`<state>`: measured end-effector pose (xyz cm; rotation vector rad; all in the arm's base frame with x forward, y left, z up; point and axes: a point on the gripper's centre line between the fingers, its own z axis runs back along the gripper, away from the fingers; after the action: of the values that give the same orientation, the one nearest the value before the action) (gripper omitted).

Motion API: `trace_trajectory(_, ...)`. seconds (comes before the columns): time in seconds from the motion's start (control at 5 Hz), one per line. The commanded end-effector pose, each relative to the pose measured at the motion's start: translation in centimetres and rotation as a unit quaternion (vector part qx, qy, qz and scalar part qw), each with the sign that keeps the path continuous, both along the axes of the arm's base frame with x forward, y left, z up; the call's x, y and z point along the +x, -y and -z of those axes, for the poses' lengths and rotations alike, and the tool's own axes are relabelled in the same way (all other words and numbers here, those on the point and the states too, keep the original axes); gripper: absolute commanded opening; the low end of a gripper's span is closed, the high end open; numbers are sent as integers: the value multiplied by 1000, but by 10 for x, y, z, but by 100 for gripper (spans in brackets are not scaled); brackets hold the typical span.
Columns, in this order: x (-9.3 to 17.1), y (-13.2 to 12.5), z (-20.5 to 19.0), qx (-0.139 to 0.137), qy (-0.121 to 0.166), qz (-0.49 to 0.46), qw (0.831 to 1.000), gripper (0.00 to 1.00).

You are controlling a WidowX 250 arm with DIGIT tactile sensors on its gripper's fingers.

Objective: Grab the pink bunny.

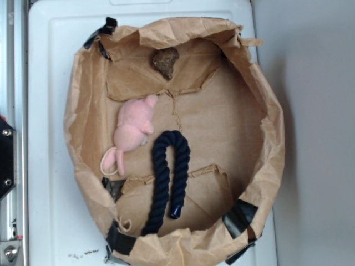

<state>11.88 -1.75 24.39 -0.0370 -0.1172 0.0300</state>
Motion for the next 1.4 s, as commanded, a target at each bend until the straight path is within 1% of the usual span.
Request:
trace_trajectory(0.0,0,0,0,0,0,0,1000,100)
trace_trajectory(0.2,50,-17,4,3,6,-43,999,100)
trace_trajectory(0.4,87,-33,9,12,13,-64,998,100)
trace_trajectory(0.6,38,9,0,29,35,-49,998,100)
trace_trajectory(1.2,38,9,0,29,35,-49,998,100)
